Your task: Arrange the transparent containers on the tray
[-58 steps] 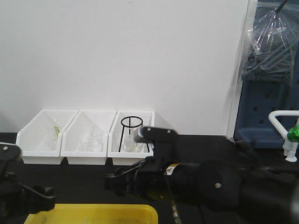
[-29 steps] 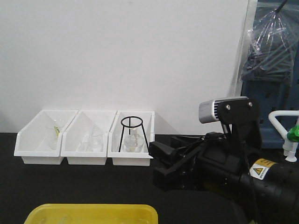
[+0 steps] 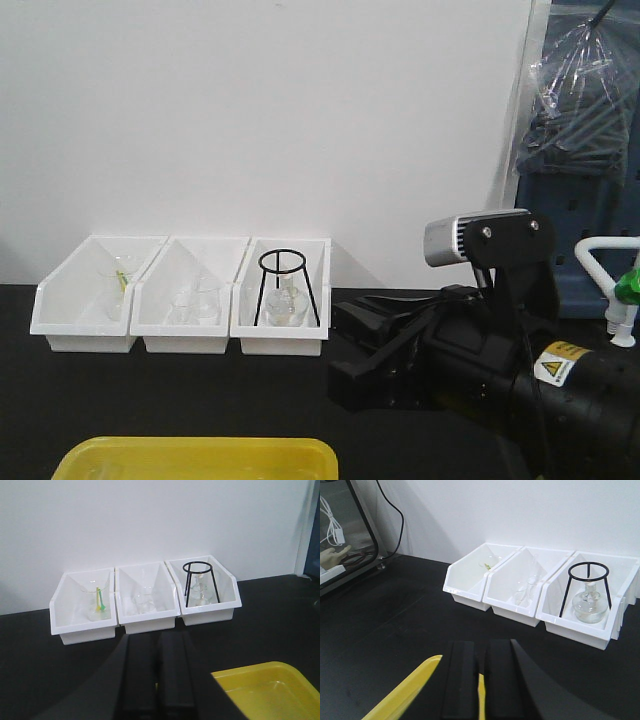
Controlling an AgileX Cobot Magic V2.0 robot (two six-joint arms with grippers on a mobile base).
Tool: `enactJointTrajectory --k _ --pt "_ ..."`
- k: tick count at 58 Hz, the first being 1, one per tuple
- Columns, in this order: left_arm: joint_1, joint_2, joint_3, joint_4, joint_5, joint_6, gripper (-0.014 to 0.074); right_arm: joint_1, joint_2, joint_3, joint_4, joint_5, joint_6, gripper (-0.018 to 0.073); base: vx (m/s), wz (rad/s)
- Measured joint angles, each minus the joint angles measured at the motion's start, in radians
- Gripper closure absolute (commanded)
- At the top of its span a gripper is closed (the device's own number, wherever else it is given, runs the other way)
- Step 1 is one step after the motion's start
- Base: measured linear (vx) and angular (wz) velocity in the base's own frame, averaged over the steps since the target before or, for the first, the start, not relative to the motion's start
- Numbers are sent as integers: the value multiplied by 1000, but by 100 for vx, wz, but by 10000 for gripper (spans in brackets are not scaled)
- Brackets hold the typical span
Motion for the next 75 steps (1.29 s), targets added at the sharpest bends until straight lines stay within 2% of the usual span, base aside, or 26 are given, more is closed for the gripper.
enactJointTrajectory --k 11,16,24,29,38,44,52,75 --pt "0 -5 2 1 14 12 448 0 0 0 0 0 0 403 0 0" --pt "0 -44 40 0 16 63 461 0 0 0 0 0 0 405 0 0" --pt "2 -175 181 -4 -21 146 538 0 0 0 0 0 0 405 0 0" --pt "27 -288 296 -49 -28 166 605 0 0 0 0 3 0 403 0 0" --pt "114 -486 478 -148 -33 173 605 0 0 0 0 5 0 403 0 0" --pt "163 -517 568 -205 -50 174 605 0 0 0 0 5 0 403 0 0" --pt "186 -520 581 -247 -101 174 605 0 0 0 0 7 0 403 0 0" --pt "186 -520 581 -252 -124 177 605 0 0 0 0 8 0 403 0 0"
